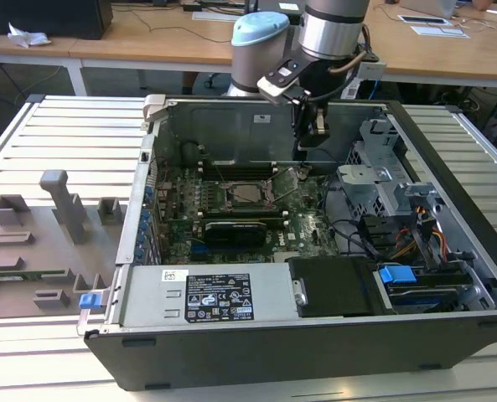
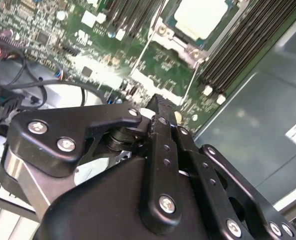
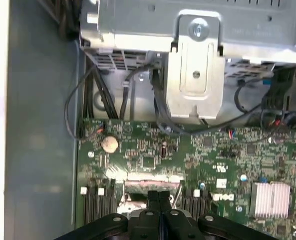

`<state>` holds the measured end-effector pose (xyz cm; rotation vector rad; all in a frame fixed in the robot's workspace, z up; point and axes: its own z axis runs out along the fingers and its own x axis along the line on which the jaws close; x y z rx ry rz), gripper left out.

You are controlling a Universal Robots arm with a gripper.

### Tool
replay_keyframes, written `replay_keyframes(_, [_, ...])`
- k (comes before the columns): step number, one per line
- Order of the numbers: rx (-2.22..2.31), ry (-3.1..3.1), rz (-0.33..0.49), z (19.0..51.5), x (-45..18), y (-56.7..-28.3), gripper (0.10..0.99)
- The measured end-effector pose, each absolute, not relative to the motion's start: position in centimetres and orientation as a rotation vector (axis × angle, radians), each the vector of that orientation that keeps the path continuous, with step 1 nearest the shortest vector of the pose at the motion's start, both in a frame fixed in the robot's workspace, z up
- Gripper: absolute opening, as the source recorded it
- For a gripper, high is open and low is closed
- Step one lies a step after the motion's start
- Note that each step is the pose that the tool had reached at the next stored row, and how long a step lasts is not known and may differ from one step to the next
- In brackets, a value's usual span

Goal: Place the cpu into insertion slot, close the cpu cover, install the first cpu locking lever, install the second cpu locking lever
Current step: 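Close the cpu cover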

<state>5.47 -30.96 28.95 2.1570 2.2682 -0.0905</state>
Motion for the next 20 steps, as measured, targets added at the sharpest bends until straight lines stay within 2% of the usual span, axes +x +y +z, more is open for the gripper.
replay_keyframes(7, [2.157,2.268,-0.092,28.9,7.8,-30.9,0.106])
replay_keyframes(20, [2.156,2.268,-0.094,28.0,8.3,-30.9,0.106])
